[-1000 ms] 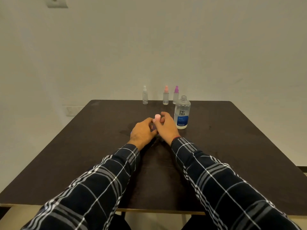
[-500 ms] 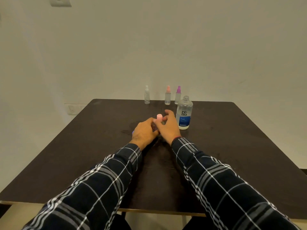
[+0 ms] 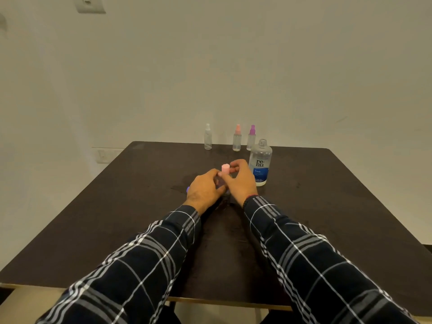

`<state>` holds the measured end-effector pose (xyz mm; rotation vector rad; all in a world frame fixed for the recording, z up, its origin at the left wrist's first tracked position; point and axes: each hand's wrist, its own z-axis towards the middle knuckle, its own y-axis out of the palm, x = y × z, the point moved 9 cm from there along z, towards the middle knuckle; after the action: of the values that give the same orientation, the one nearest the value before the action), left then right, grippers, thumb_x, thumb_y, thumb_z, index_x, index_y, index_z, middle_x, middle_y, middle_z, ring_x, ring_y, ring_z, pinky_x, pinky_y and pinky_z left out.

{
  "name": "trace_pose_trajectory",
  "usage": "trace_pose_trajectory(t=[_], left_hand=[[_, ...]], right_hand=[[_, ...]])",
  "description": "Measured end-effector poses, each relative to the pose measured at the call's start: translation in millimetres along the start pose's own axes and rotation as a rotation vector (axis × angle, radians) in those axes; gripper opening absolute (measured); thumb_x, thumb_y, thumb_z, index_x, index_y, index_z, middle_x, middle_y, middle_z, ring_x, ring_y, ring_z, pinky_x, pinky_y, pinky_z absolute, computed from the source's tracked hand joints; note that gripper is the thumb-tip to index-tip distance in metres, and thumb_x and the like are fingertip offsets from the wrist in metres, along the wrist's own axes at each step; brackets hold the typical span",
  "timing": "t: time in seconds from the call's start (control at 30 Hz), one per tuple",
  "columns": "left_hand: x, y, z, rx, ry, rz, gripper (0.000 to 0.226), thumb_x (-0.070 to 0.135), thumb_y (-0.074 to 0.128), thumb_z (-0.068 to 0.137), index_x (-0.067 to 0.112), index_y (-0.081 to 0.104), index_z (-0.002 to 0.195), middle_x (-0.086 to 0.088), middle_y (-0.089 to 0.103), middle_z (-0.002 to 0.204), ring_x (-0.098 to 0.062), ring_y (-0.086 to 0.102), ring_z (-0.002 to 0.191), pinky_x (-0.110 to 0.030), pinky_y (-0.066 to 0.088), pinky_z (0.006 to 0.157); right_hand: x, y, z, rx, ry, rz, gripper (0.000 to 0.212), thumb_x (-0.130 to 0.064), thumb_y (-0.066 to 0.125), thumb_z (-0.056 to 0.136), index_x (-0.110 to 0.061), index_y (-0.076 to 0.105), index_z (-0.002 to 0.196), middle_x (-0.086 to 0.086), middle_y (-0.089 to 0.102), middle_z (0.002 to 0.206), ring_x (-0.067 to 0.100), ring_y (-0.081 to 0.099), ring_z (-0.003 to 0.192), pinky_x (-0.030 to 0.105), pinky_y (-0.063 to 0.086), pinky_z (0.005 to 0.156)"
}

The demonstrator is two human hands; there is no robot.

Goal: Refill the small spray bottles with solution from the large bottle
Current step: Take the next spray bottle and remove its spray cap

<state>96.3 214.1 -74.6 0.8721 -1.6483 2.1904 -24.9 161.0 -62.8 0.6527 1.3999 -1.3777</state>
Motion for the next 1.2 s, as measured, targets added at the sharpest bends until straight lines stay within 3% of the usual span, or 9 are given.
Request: trace_pose_trajectory(t=[0.1, 0.23, 0.43, 0.57, 0.7, 0.87, 0.93, 1.03, 1.2], left_hand=[[-1, 1, 2, -0.015, -0.012, 0.013, 0.038, 0.039, 0.07, 0.09, 0.028, 0.055, 0.123, 0.006, 0.066, 0.109, -0.014, 0.063, 0.098, -0.037, 0.054, 0.091], [0, 1, 2, -0.009, -0.008, 0.015, 0.042, 0.043, 0.07, 0.089, 0.029, 0.054, 0.125, 0.005, 0.068, 0.11, -0.016, 0.065, 0.099, -0.04, 0.055, 0.092], [0, 2, 1, -0.001, -0.004, 0.012, 0.039, 0.04, 0.07, 0.09, 0.028, 0.055, 0.124, 0.006, 0.066, 0.106, -0.015, 0.063, 0.096, -0.037, 0.054, 0.088], [0, 0, 0, 0.003, 0.0, -0.01, 0.031, 0.038, 0.069, 0.091, 0.027, 0.057, 0.118, 0.008, 0.064, 0.098, -0.013, 0.061, 0.09, -0.033, 0.052, 0.082], [-1, 1, 0, -0.007, -0.007, -0.003, 0.038, 0.039, 0.069, 0.09, 0.026, 0.056, 0.123, 0.008, 0.064, 0.105, -0.012, 0.061, 0.095, -0.034, 0.053, 0.088], [-1, 3, 1, -0.022, -0.04, 0.014, 0.046, 0.042, 0.072, 0.089, 0.028, 0.053, 0.128, 0.004, 0.066, 0.115, -0.016, 0.063, 0.102, -0.04, 0.053, 0.094], [-1, 2, 1, -0.014, -0.043, 0.021, 0.05, 0.043, 0.072, 0.088, 0.029, 0.052, 0.131, 0.003, 0.066, 0.116, -0.017, 0.063, 0.103, -0.039, 0.053, 0.094], [1, 0, 1, 0.011, -0.03, 0.036, 0.05, 0.045, 0.073, 0.087, 0.029, 0.053, 0.13, 0.003, 0.068, 0.116, -0.017, 0.064, 0.105, -0.038, 0.054, 0.092], [4, 1, -2, 0.061, -0.034, 0.021, 0.047, 0.045, 0.072, 0.087, 0.027, 0.055, 0.126, 0.003, 0.069, 0.111, -0.017, 0.065, 0.102, -0.034, 0.053, 0.088]], right_hand=[[-8, -4, 2, 0.018, -0.04, -0.067, 0.026, -0.022, 0.064, 0.094, -0.022, 0.06, 0.12, 0.0, 0.059, 0.118, 0.016, 0.059, 0.11, 0.03, 0.051, 0.093], [-8, 0, 0, -0.036, -0.054, -0.072, 0.034, -0.015, 0.055, 0.1, -0.021, 0.056, 0.133, 0.003, 0.053, 0.132, 0.018, 0.053, 0.122, 0.033, 0.045, 0.106], [-2, 5, -3, -0.116, -0.015, 0.031, 0.046, -0.017, 0.055, 0.1, -0.027, 0.046, 0.144, 0.003, 0.05, 0.146, 0.021, 0.05, 0.131, 0.044, 0.046, 0.108], [-5, 0, -5, -0.051, -0.006, 0.025, 0.047, -0.026, 0.072, 0.089, -0.024, 0.049, 0.13, 0.0, 0.058, 0.13, 0.016, 0.056, 0.117, 0.035, 0.052, 0.094], [-10, -5, -3, 0.019, -0.052, -0.014, 0.025, -0.023, 0.066, 0.094, -0.022, 0.06, 0.118, -0.001, 0.06, 0.119, 0.015, 0.057, 0.111, 0.03, 0.048, 0.094], [-17, -12, -2, 0.056, -0.113, 0.049, 0.027, -0.025, 0.057, 0.1, -0.023, 0.06, 0.127, -0.001, 0.058, 0.124, 0.014, 0.056, 0.113, 0.025, 0.045, 0.093], [-16, -22, -6, 0.131, -0.128, 0.048, 0.026, -0.03, 0.055, 0.1, -0.023, 0.061, 0.124, -0.002, 0.062, 0.12, 0.013, 0.058, 0.111, 0.029, 0.05, 0.094], [-3, -34, -16, 0.207, -0.05, -0.194, 0.026, -0.034, 0.049, 0.101, -0.022, 0.061, 0.121, 0.0, 0.065, 0.115, 0.016, 0.061, 0.106, 0.035, 0.052, 0.089], [28, -28, -21, -0.036, 0.162, -0.65, 0.025, -0.032, 0.055, 0.098, -0.022, 0.063, 0.119, 0.004, 0.066, 0.116, 0.025, 0.062, 0.108, 0.038, 0.051, 0.089]])
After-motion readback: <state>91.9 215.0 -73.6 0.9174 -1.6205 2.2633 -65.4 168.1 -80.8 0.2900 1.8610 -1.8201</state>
